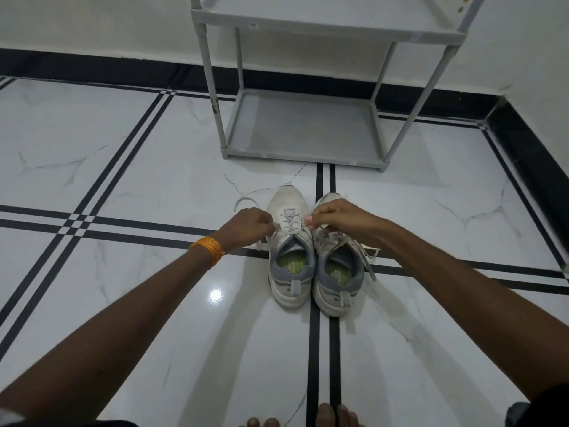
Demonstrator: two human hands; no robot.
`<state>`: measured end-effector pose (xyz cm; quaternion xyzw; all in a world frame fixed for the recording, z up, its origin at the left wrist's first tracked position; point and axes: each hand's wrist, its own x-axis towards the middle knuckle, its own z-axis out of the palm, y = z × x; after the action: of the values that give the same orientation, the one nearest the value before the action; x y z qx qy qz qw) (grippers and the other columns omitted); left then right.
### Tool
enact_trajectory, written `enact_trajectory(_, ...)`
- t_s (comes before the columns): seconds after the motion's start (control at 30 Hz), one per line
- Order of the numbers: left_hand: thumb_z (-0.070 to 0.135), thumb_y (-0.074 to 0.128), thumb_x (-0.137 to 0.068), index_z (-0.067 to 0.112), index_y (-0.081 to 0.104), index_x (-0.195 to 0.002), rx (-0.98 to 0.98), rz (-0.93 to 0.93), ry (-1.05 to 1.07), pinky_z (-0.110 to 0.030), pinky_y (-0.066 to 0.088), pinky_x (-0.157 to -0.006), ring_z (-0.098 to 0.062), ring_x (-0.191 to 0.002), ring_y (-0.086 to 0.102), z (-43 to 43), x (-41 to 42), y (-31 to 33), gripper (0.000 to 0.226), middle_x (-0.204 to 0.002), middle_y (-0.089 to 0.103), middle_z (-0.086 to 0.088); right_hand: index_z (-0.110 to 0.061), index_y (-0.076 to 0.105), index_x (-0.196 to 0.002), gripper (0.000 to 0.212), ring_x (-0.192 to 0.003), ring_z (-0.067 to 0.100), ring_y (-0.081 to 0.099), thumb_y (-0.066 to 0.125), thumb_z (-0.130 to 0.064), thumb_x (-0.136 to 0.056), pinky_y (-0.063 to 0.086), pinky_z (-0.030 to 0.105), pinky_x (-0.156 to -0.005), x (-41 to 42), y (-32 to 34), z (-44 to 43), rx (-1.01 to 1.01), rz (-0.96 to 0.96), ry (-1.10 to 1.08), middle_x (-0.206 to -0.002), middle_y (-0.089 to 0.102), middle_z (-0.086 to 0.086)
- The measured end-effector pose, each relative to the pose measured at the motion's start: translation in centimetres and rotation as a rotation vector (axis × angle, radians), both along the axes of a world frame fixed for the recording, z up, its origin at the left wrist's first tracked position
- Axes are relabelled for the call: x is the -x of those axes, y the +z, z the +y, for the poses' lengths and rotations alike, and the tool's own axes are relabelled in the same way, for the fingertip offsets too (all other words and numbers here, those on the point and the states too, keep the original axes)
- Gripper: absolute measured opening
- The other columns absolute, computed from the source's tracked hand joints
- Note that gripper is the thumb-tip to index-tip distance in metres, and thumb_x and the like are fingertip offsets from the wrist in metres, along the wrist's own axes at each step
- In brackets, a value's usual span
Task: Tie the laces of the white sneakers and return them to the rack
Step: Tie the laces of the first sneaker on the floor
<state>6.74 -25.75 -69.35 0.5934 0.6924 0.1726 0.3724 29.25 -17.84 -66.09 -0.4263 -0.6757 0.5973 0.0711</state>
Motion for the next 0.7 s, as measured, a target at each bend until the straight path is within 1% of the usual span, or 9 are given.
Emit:
enact_trajectory(0.1, 0.036, 0.059, -0.089, 0.000, 0.071, -0.093, 0.029, -0.334, 0.149, -0.047, 0.051, -0.092, -0.031, -0.100, 0.064, -0.1, -1.6, 0.4, 0.038, -0.101, 0.070, -0.016, -0.004, 0.075, -0.088, 0.023, -0.100, 0.021, 0.063, 0.064, -0.024, -0.093, 0.049, 0.035, -0.089, 1.1, -1.9, -1.3, 0.217, 0.226, -0.219, -0.113, 0.072, 0.016)
enact_trajectory(0.2, 0.038, 0.057, -0.095, -0.006, 0.068, -0.096, 0.010, -0.622, 0.301, -0.041, 0.052, -0.089, -0.027, -0.091, 0.066, -0.6, -3.3, 0.3, 0.045, -0.097, 0.070, -0.019, 0.002, 0.070, -0.097, 0.020, -0.095, 0.024, 0.066, 0.056, -0.013, -0.097, 0.053, 0.036, -0.091, 2.2, -3.3, -2.4, 0.463, 0.473, -0.406, -0.103, 0.072, 0.019)
enact_trajectory(0.3, 0.031, 0.051, -0.099, 0.000, 0.068, -0.082, 0.043, -0.970, 0.500, -0.038, 0.053, -0.092, -0.030, -0.091, 0.069, -1.3, -3.7, -0.1, 0.040, -0.095, 0.073, -0.018, 0.002, 0.065, -0.100, 0.017, -0.097, 0.028, 0.067, 0.055, -0.011, -0.098, 0.052, 0.038, -0.095, 2.5, -3.8, -2.4, 0.494, 0.507, -0.460, -0.109, 0.069, 0.025)
enact_trajectory(0.37, 0.025, 0.048, -0.101, 0.007, 0.066, -0.073, 0.050, -1.123, 0.564, -0.036, 0.053, -0.091, -0.024, -0.085, 0.069, -1.6, -3.8, -0.2, 0.038, -0.088, 0.072, -0.014, 0.000, 0.064, -0.100, 0.015, -0.095, 0.027, 0.069, 0.055, -0.012, -0.098, 0.055, 0.035, -0.089, 2.5, -3.8, -2.3, 0.486, 0.469, -0.475, -0.106, 0.070, 0.023)
enact_trajectory(0.47, 0.021, 0.045, -0.102, 0.005, 0.062, -0.083, 0.015, -1.150, 0.588, -0.032, 0.055, -0.087, -0.022, -0.086, 0.065, -1.6, -4.1, -0.4, 0.030, -0.088, 0.067, -0.012, 0.000, 0.065, -0.103, 0.016, -0.083, 0.020, 0.070, 0.056, -0.012, -0.098, 0.059, 0.026, -0.069, 2.6, -3.4, -2.5, 0.391, 0.356, -0.411, -0.095, 0.071, 0.016)
enact_trajectory(0.53, 0.020, 0.046, -0.101, 0.005, 0.062, -0.089, 0.007, -1.128, 0.605, -0.031, 0.055, -0.082, -0.022, -0.086, 0.064, -1.4, -4.1, -0.6, 0.024, -0.088, 0.065, -0.010, 0.005, 0.066, -0.106, 0.019, -0.074, 0.016, 0.068, 0.058, -0.008, -0.096, 0.057, 0.022, -0.061, 2.7, -3.4, -2.5, 0.318, 0.311, -0.368, -0.091, 0.070, 0.017)
enact_trajectory(0.6, 0.020, 0.047, -0.101, 0.005, 0.063, -0.096, -0.016, -1.063, 0.590, -0.031, 0.055, -0.080, -0.022, -0.088, 0.064, -1.2, -4.0, -1.0, 0.023, -0.091, 0.066, -0.010, 0.009, 0.067, -0.107, 0.021, -0.076, 0.017, 0.067, 0.061, -0.007, -0.094, 0.058, 0.025, -0.069, 2.7, -3.6, -2.4, 0.271, 0.302, -0.352, -0.095, 0.070, 0.021)
enact_trajectory(0.67, 0.020, 0.047, -0.101, 0.005, 0.065, -0.103, -0.038, -1.018, 0.580, -0.031, 0.055, -0.079, -0.022, -0.089, 0.066, -1.2, -4.0, -1.1, 0.023, -0.096, 0.069, -0.010, 0.006, 0.068, -0.111, 0.023, -0.083, 0.021, 0.067, 0.062, -0.006, -0.093, 0.057, 0.033, -0.084, 2.5, -4.0, -2.4, 0.257, 0.318, -0.350, -0.100, 0.070, 0.024)
enact_trajectory(0.7, 0.019, 0.048, -0.101, 0.005, 0.066, -0.106, -0.049, -1.000, 0.586, -0.031, 0.055, -0.078, -0.022, -0.090, 0.067, -1.2, -3.9, -1.1, 0.023, -0.098, 0.070, -0.009, 0.004, 0.068, -0.114, 0.023, -0.083, 0.021, 0.067, 0.062, -0.005, -0.093, 0.056, 0.034, -0.086, 2.5, -4.1, -2.5, 0.247, 0.321, -0.357, -0.101, 0.071, 0.024)
